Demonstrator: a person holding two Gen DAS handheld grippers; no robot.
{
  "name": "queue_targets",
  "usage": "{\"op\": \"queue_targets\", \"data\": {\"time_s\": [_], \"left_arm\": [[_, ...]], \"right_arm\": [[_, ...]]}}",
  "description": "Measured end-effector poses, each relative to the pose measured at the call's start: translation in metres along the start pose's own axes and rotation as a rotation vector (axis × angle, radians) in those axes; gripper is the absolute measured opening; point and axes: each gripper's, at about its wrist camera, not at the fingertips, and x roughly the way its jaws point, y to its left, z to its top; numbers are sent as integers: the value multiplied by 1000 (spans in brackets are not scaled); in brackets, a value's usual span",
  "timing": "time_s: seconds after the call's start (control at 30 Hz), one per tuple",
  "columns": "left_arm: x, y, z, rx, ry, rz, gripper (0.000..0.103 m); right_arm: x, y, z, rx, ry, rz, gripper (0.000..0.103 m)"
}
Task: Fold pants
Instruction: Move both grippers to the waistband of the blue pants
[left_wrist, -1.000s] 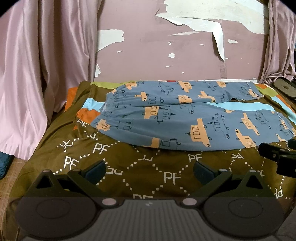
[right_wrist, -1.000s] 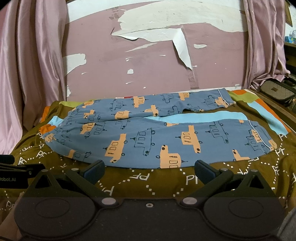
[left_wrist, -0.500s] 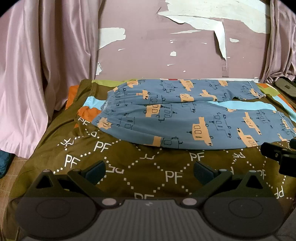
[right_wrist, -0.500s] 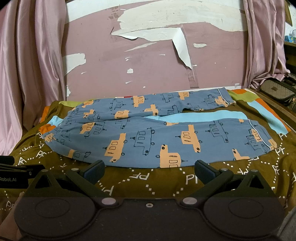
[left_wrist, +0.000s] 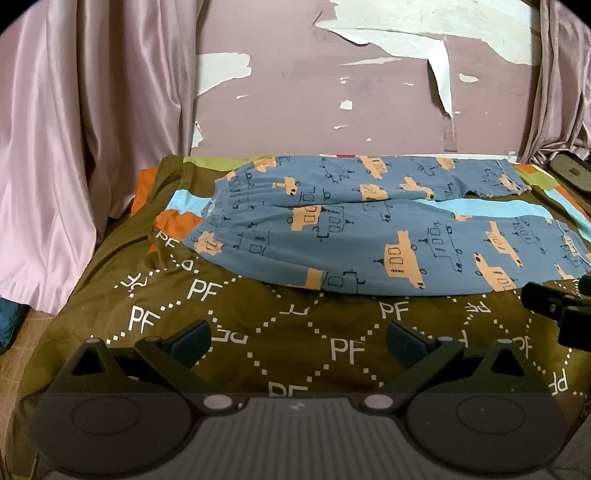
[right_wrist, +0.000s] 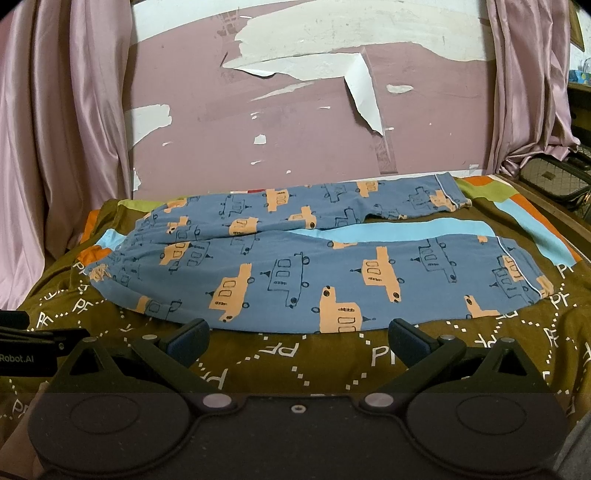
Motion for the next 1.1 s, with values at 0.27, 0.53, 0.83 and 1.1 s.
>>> {"op": "queue_targets", "data": {"time_s": [0.27,0.53,0.83,1.1], "left_arm": [[12,-4,15,-16,99,33,103],[39,5,93,-73,88,106,103],[135,31,170,-16,48,202,103],[231,70,207,-174,-70,82,103]], "right_arm": [[13,-6,20,44,109,42,103],[59,-20,97,-67,42,119,103],[165,-16,155,-56,-70,209,103],[240,-41,125,-77,-40,394,103]]}}
